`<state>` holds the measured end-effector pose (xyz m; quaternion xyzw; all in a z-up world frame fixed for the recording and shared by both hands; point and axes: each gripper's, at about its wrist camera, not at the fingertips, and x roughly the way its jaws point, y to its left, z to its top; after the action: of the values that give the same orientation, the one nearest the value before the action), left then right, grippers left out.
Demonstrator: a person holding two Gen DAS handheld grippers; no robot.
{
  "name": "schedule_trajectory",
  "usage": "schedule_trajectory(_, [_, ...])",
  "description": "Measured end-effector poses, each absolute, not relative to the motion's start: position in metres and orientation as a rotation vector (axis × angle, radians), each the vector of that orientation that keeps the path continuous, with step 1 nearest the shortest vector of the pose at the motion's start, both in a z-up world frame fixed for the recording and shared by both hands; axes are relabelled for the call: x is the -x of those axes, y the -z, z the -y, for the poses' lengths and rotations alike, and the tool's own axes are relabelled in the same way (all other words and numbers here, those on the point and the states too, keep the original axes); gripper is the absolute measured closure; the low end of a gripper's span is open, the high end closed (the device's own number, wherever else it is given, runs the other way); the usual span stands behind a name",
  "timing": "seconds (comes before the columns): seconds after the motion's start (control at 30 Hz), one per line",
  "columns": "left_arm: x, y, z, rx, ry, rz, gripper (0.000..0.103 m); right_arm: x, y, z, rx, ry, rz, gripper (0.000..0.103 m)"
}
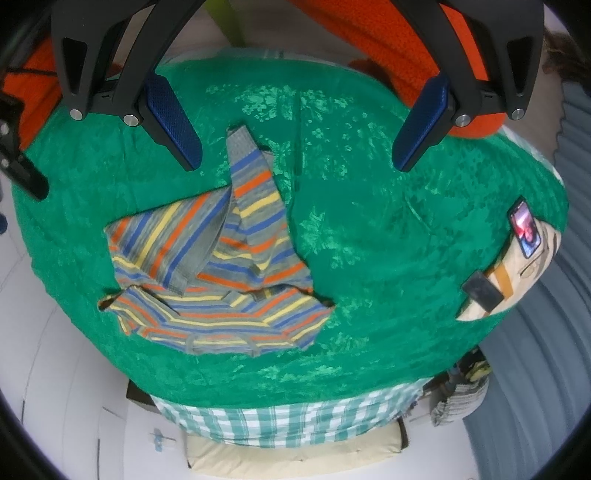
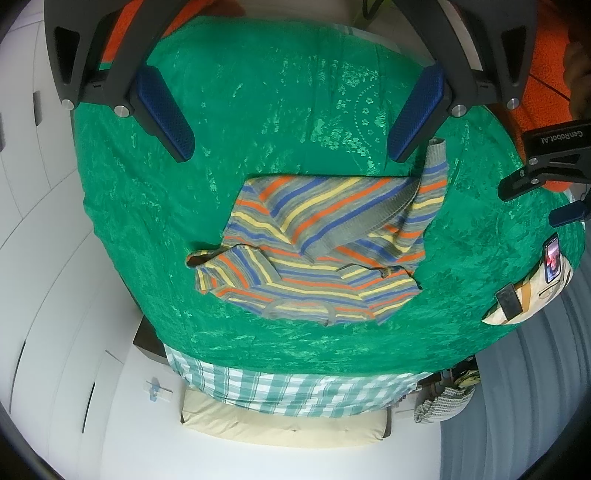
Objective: Fold small clothes
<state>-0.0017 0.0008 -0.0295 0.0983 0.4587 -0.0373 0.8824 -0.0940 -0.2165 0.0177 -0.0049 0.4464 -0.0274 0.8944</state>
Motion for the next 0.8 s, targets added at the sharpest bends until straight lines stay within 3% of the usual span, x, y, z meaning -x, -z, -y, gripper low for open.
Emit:
schedule_trajectory(0.3, [-0.02,0.069,-0.083,-0.001,0.042,-1.112,0.001,0.067,-0.001,0.275,0.057,0.083,-0.89,0.0])
schedule_trajectory(0.53, [-0.015,0.103,-0.066,0.091,0.153,-1.25,0.001,-0.031,0.056,0.275,0.011,-0.197,-1.012,0.0])
schedule_trajectory(0.8, [-0.002,0.099,-0.071,0.056,0.136,-1.227,0.001,-0.115,0.114,0.259,0.021,-0.322,-1.138,0.002])
